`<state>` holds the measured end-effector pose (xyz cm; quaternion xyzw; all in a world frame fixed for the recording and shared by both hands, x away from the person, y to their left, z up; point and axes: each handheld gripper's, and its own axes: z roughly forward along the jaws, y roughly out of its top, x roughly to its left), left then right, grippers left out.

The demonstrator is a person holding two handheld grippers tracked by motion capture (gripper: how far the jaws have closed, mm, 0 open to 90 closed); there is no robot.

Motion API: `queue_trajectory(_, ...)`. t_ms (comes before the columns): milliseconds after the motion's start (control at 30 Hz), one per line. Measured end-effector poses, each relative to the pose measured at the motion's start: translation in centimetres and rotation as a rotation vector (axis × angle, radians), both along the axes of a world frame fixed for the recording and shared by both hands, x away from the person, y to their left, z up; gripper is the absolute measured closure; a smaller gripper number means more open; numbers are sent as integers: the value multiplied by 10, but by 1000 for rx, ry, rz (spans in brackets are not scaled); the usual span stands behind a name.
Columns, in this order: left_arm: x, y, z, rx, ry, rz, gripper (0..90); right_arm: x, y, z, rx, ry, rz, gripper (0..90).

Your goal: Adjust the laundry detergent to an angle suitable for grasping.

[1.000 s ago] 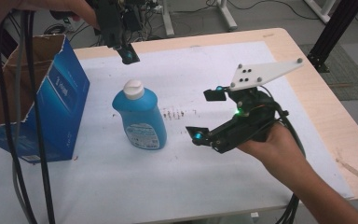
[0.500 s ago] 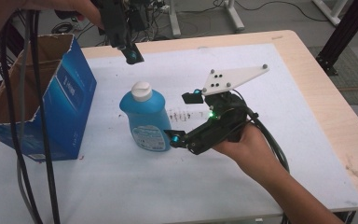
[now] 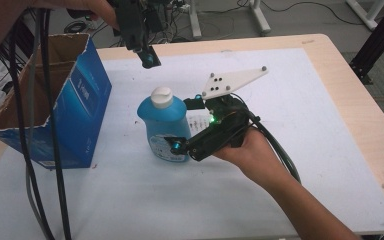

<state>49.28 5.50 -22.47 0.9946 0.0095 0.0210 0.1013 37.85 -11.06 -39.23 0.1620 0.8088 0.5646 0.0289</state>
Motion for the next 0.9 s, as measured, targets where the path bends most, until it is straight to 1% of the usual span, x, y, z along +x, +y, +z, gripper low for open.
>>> queue_trajectory(33,0,0,0,2,0,0,17,1,1,1,3,0,6,21)
queue_trajectory(167,0,1,0,0,-3,1,17,3,6,5,-13,-6,28,34)
queue_trajectory(200,0,1,1,-1,-3,3,17,4,8,6,-27,-10,36,35)
queue_trajectory(233,0,1,1,2,-2,3,17,6,13,6,-61,-12,57,43)
queue_trajectory(267,0,1,0,-1,-2,3,17,7,15,5,-78,-10,64,43)
queue_trajectory(300,0,1,0,1,-1,1,17,7,17,4,-88,2,68,47)
queue_trajectory(400,0,2,0,0,0,2,17,9,19,1,-107,18,82,88)
queue_trajectory(433,0,2,0,0,0,3,17,9,19,1,-107,16,91,133)
queue_trajectory(467,0,2,-1,1,-1,5,17,9,19,1,-114,11,103,139)
queue_trajectory(500,0,2,-1,-1,0,4,17,9,20,1,-130,3,100,138)
queue_trajectory(633,0,3,-1,-2,-1,7,17,11,22,1,-145,9,95,139)
queue_trajectory(700,1,3,-1,-3,-1,6,17,12,23,2,-145,19,94,142)
queue_trajectory(733,1,4,-1,-4,0,7,17,12,23,2,-146,27,97,165)
queue_trajectory(767,0,4,-1,-3,0,9,17,12,23,2,-147,22,103,194)
queue_trajectory(800,0,4,-1,-3,0,9,17,12,23,2,-147,22,103,194)
queue_trajectory(833,1,5,-1,-4,-1,11,17,12,23,3,-147,17,119,255)
queue_trajectory(900,1,6,-1,-3,-1,10,17,12,23,3,-150,12,120,255)
